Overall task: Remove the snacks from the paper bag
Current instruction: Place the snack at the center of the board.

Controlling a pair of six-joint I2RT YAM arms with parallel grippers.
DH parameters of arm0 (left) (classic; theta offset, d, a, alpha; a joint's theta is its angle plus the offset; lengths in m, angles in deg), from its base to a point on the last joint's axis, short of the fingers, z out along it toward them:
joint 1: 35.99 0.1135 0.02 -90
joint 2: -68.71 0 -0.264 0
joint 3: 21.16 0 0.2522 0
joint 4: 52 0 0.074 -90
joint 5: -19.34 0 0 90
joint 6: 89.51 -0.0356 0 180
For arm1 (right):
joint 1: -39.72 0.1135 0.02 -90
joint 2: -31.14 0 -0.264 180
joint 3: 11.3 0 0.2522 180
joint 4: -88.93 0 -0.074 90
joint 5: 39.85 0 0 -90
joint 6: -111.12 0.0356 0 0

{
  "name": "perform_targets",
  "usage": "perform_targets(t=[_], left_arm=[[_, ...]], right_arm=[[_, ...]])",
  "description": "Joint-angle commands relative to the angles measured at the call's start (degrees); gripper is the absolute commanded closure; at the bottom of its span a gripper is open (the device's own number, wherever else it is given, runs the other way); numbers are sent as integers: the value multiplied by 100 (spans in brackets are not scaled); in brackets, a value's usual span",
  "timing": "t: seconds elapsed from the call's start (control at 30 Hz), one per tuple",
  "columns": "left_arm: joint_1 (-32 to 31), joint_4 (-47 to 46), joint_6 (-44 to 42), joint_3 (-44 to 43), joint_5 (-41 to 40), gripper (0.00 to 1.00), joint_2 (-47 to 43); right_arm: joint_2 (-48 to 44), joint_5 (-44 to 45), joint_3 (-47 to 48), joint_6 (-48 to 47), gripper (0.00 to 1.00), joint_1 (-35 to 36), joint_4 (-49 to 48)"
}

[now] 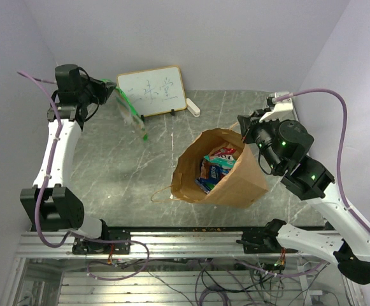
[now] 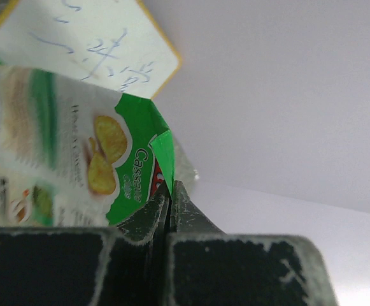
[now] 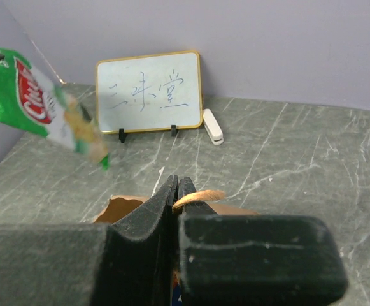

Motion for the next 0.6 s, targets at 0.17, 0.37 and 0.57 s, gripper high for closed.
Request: perform_targets(t=[0.17, 0.37, 0.57], left_arm=[[213, -883, 718, 1191, -51, 93, -581], [238, -449, 760, 3343, -117, 93, -1818], [245, 810, 547, 4448, -763, 93, -3151]], right_arm=[[-107, 81, 242, -77, 100, -19, -356], [-137, 136, 123, -300, 100, -15, -490], [129, -57, 154, -1038, 100, -18, -715]])
